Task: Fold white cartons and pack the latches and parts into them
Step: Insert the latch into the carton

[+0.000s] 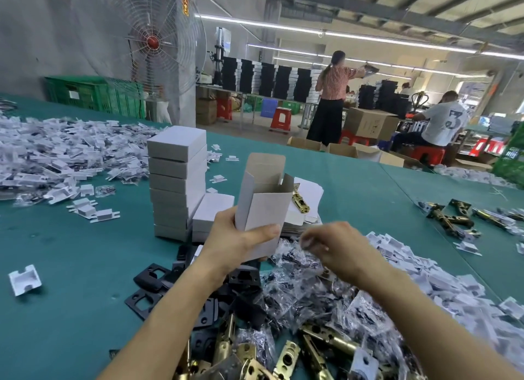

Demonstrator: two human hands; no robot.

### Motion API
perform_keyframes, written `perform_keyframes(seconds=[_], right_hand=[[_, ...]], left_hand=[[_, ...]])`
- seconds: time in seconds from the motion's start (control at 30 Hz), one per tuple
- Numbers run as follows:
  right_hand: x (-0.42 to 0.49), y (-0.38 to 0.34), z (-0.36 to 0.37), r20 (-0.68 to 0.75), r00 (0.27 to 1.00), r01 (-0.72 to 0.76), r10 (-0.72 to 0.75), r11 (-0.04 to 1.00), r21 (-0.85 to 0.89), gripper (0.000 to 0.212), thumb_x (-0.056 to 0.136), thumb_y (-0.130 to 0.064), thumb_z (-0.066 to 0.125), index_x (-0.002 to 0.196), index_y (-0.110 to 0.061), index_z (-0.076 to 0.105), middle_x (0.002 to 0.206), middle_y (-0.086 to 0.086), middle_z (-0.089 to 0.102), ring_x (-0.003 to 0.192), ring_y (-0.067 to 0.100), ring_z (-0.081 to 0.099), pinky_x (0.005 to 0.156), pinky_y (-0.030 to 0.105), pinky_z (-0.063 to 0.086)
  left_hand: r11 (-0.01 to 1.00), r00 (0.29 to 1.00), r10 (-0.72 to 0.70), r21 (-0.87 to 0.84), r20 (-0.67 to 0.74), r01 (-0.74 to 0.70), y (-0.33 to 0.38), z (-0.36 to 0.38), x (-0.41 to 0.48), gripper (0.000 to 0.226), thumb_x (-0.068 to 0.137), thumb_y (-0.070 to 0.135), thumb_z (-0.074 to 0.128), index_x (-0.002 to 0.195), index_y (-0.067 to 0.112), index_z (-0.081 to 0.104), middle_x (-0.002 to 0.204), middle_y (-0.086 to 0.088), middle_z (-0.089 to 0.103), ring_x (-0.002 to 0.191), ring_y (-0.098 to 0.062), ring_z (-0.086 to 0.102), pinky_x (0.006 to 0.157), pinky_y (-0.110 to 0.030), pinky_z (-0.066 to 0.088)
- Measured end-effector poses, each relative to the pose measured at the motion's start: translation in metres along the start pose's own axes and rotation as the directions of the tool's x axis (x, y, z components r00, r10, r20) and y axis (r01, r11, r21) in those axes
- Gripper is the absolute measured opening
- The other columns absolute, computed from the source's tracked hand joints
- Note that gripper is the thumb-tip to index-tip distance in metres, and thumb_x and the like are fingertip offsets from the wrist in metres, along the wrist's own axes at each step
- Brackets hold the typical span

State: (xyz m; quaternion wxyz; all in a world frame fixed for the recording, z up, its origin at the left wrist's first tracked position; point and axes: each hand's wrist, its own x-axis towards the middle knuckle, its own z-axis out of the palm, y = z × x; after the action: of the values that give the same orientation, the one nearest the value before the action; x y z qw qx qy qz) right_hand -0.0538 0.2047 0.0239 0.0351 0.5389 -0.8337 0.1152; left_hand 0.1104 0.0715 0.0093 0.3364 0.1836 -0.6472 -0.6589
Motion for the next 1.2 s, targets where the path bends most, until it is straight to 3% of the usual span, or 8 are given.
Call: perform_keyframes(seconds=[0.17,0.27,0.33,0.47,0.77,0.9,1.03,1.2], right_hand=[[-0.005,-0.023,-0.060,-0.450,0.893,0.260,0.033,0.778,0.572,0.026,0.089,-0.008,0.069,0.107,-0.024,0.062,0.091,-0.006,0.073,0.087,0.004,0.070,0.083,0.033,0.058],[-0.004,-0.042,-0.089,-0.524,0.840,0.412,-0.140,0.793,0.449,0.017,0.087,-0.007,0.071,0.099,-0.014,0.061,0.092,-0.003,0.072,0.087,0.007,0.070,0.076,0.024,0.055],[-0.001,-0.051,-0.097,-0.414,0.869,0.401,-0.270,0.875,0.270,0.011,0.088,-0.008,0.072,0.095,-0.015,0.069,0.088,-0.006,0.072,0.081,0.003,0.068,0.068,0.018,0.050],[0.006,-0.060,-0.096,-0.258,0.899,0.380,-0.354,0.923,0.060,0.013,0.088,-0.012,0.073,0.094,-0.023,0.079,0.091,-0.003,0.066,0.077,0.010,0.060,0.071,0.031,0.050],[0.004,-0.065,-0.093,-0.223,0.916,0.366,-0.332,0.922,0.128,0.015,0.085,-0.014,0.076,0.089,-0.028,0.079,0.078,-0.014,0.070,0.076,0.007,0.062,0.070,0.036,0.053],[0.001,-0.067,-0.094,0.026,0.950,0.308,-0.311,0.948,0.079,0.034,0.093,-0.008,0.054,0.107,-0.030,0.075,0.106,-0.012,0.073,0.100,0.012,0.063,0.091,0.035,0.049],[-0.008,-0.064,-0.091,0.106,0.961,0.237,-0.255,0.958,0.159,0.040,0.094,-0.032,0.037,0.114,-0.036,0.070,0.120,-0.012,0.064,0.111,0.010,0.048,0.102,0.039,0.032],[-0.024,-0.049,-0.075,-0.442,0.874,0.324,-0.202,0.920,0.221,0.024,0.092,-0.016,0.067,0.107,-0.032,0.073,0.110,-0.009,0.058,0.112,0.014,0.047,0.099,0.046,0.037]], left_hand=[[0.997,1.000,-0.008,0.076,-0.028,0.010,-0.004,0.000,0.002,0.025,0.073,0.013,0.088,0.092,0.020,0.073,0.085,0.000,0.075,0.079,-0.014,0.071,0.069,-0.030,0.061],[0.998,0.999,0.007,0.070,0.040,-0.010,-0.002,0.001,0.000,0.030,0.064,0.025,0.086,0.092,0.021,0.075,0.089,-0.004,0.075,0.081,-0.016,0.071,0.069,-0.032,0.061],[0.996,0.995,0.024,0.078,0.092,-0.032,-0.001,0.001,-0.002,0.032,0.063,0.028,0.083,0.094,0.024,0.075,0.090,-0.003,0.075,0.084,-0.016,0.071,0.071,-0.031,0.061],[0.995,0.985,0.031,0.091,0.172,-0.047,0.000,0.005,-0.005,0.028,0.065,0.030,0.083,0.093,0.027,0.077,0.087,0.002,0.074,0.081,-0.011,0.070,0.066,-0.024,0.058],[0.998,0.977,0.025,0.049,0.210,-0.036,0.004,0.006,-0.007,0.028,0.066,0.024,0.083,0.092,0.032,0.075,0.082,0.006,0.073,0.073,-0.008,0.070,0.059,-0.021,0.055],[0.996,0.975,0.033,0.076,0.221,-0.051,0.002,0.006,-0.007,0.027,0.065,0.025,0.083,0.090,0.028,0.075,0.078,0.005,0.072,0.072,-0.007,0.067,0.062,-0.021,0.055],[0.996,0.974,0.047,0.070,0.224,-0.064,0.001,0.007,-0.007,0.020,0.066,0.025,0.082,0.083,0.033,0.076,0.076,0.008,0.069,0.073,-0.007,0.065,0.062,-0.021,0.053],[0.999,0.968,0.016,-0.041,0.252,-0.006,0.005,0.007,-0.008,0.029,0.067,0.019,0.081,0.095,0.026,0.076,0.087,-0.001,0.073,0.081,-0.018,0.070,0.064,-0.039,0.060]])
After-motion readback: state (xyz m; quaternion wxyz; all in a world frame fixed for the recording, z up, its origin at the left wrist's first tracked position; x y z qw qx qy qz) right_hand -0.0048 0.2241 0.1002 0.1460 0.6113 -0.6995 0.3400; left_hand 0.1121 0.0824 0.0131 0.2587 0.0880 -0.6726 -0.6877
